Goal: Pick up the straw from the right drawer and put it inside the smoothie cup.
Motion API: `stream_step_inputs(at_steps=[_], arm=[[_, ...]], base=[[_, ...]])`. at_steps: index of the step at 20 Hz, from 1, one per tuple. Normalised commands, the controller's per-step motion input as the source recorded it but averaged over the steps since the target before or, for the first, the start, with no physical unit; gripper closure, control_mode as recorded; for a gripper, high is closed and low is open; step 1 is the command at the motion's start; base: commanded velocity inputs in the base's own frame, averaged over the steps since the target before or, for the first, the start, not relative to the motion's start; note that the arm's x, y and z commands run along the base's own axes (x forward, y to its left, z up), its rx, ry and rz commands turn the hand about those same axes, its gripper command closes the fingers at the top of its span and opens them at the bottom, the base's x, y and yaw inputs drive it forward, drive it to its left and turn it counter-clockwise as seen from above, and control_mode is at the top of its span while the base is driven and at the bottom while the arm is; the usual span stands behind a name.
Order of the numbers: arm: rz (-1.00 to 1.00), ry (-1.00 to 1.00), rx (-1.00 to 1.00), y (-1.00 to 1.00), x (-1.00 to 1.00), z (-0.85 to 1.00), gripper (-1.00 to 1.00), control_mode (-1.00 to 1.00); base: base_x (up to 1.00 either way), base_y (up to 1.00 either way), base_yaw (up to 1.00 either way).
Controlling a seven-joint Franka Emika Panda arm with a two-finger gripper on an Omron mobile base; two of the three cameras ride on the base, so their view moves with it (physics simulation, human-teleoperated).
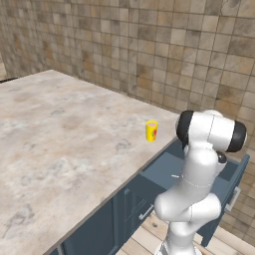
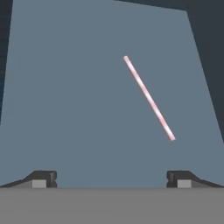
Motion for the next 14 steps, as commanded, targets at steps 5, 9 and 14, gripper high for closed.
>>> stream_step_inputs(at_steps=[5,9,14], arm=[[0.00,0.01,0.08,-0.24,0.28,0.07,-1.00,-1.00],[0.00,0.04,0.05,-0.26,0.36,0.00,-1.00,-1.00],[0.00,0.01,0.01,-0.14,0.24,-0.06,-1.00,-1.00]], base=[[0.00,0.00,0.00],[0.00,0.00,0.00],[0.00,0.00,0.00]])
